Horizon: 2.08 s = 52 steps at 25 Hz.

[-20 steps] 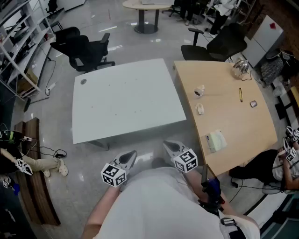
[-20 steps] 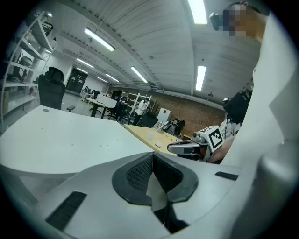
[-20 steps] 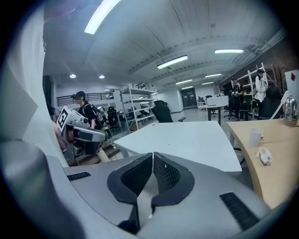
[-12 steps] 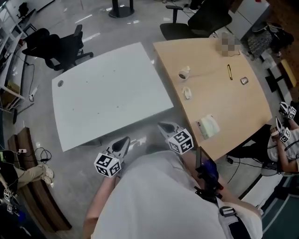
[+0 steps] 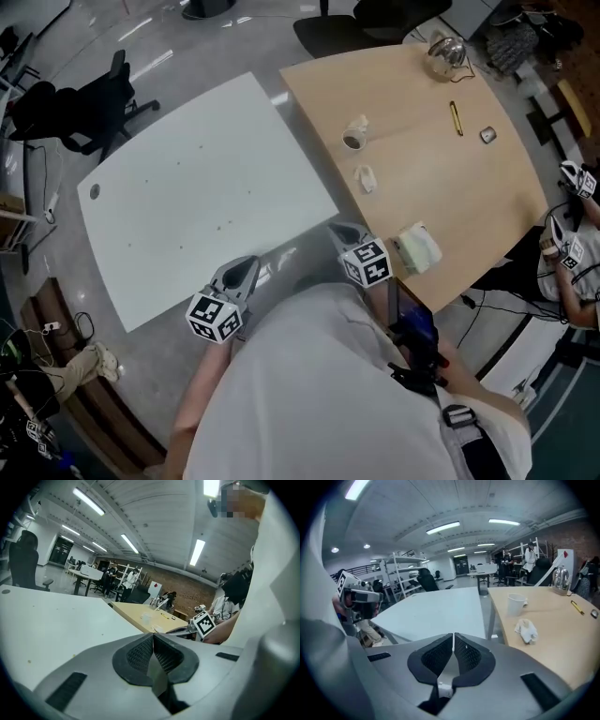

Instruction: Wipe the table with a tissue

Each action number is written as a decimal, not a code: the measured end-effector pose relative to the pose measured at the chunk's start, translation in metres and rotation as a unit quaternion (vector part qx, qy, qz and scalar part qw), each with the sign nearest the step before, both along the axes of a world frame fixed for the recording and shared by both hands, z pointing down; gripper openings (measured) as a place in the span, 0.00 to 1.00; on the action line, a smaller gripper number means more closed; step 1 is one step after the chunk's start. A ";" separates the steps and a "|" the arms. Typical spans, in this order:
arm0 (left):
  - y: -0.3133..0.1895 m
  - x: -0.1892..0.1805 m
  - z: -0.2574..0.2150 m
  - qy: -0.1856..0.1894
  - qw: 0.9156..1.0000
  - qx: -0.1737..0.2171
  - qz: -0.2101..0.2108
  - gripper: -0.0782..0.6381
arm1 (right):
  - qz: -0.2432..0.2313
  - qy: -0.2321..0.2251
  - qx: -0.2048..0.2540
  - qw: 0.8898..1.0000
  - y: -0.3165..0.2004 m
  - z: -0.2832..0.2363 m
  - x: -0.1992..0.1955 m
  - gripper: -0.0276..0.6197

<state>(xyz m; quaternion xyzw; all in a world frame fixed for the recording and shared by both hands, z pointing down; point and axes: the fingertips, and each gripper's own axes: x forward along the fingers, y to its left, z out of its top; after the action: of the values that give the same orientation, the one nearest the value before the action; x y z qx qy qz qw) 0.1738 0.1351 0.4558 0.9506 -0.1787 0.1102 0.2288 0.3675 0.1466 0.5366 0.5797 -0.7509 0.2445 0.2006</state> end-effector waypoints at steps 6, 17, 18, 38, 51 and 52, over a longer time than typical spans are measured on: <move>-0.027 0.022 0.003 -0.011 1.000 -0.008 0.012 0.12 | 0.105 0.080 -0.028 0.991 -0.021 0.019 0.094 0.08; -0.076 0.050 -0.008 -0.021 1.000 0.001 -0.001 0.12 | 0.124 0.181 -0.089 0.971 -0.070 0.054 0.165 0.08; -0.078 0.050 -0.008 -0.022 1.000 0.000 -0.003 0.12 | 0.123 0.191 -0.093 0.969 -0.072 0.056 0.168 0.08; -0.112 0.072 -0.003 -0.033 0.999 -0.001 -0.010 0.12 | 0.178 0.134 -0.112 0.968 -0.076 0.065 0.211 0.15; -0.099 0.049 0.004 -0.038 0.997 -0.010 -0.068 0.12 | 0.039 0.014 -0.029 0.999 -0.113 0.019 0.095 0.15; -0.098 0.044 0.004 -0.037 0.996 -0.011 -0.076 0.12 | 0.018 0.011 -0.026 0.999 -0.116 0.016 0.083 0.15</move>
<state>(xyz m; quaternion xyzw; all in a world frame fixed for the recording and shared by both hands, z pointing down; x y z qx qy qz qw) 0.2183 0.0375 0.4600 0.9267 -0.2577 0.1300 0.2405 0.4501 0.0303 0.5521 0.5904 -0.7314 0.2611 0.2199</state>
